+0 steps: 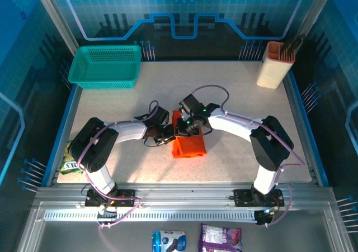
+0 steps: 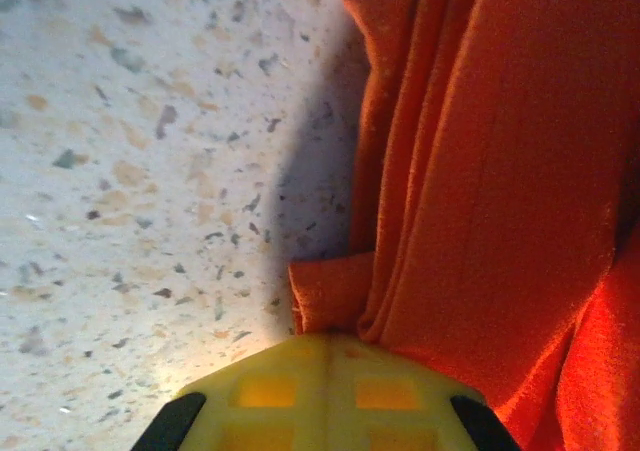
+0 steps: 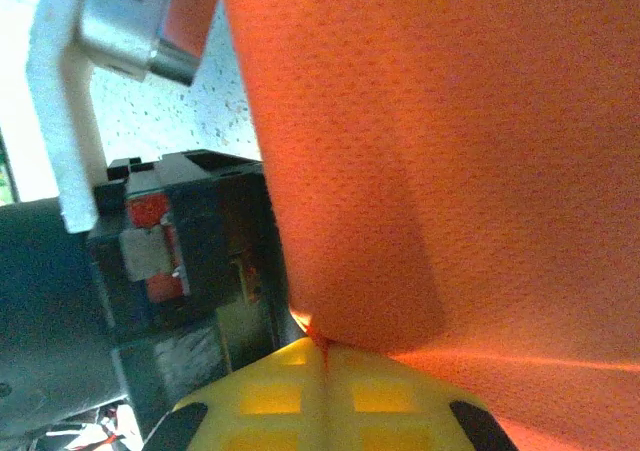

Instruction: Fold the inside-out t-shirt

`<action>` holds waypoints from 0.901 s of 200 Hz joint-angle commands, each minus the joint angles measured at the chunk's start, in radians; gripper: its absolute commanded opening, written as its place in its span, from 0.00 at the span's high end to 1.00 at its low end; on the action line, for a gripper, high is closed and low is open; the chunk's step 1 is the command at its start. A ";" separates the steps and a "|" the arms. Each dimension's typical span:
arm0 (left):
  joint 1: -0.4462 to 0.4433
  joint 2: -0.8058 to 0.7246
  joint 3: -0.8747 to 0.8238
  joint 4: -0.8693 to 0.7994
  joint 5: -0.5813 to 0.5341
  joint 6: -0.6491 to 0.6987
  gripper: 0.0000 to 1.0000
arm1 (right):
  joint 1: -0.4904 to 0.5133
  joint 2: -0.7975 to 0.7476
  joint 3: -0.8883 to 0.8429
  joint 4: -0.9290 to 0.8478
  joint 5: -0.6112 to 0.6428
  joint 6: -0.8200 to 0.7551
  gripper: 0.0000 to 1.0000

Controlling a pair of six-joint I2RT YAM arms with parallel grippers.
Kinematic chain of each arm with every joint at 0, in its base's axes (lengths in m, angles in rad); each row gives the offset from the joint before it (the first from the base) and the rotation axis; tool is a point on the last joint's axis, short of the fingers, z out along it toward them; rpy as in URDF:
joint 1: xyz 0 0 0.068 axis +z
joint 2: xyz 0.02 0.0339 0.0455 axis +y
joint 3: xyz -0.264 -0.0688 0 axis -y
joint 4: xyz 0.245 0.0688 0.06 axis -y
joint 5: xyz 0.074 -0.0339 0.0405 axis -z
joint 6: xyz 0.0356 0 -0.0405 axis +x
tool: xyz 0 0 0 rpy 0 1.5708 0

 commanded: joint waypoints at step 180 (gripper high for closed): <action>0.009 -0.096 -0.204 0.105 0.057 -0.122 0.96 | -0.070 -0.020 -0.285 0.573 -0.095 0.344 1.00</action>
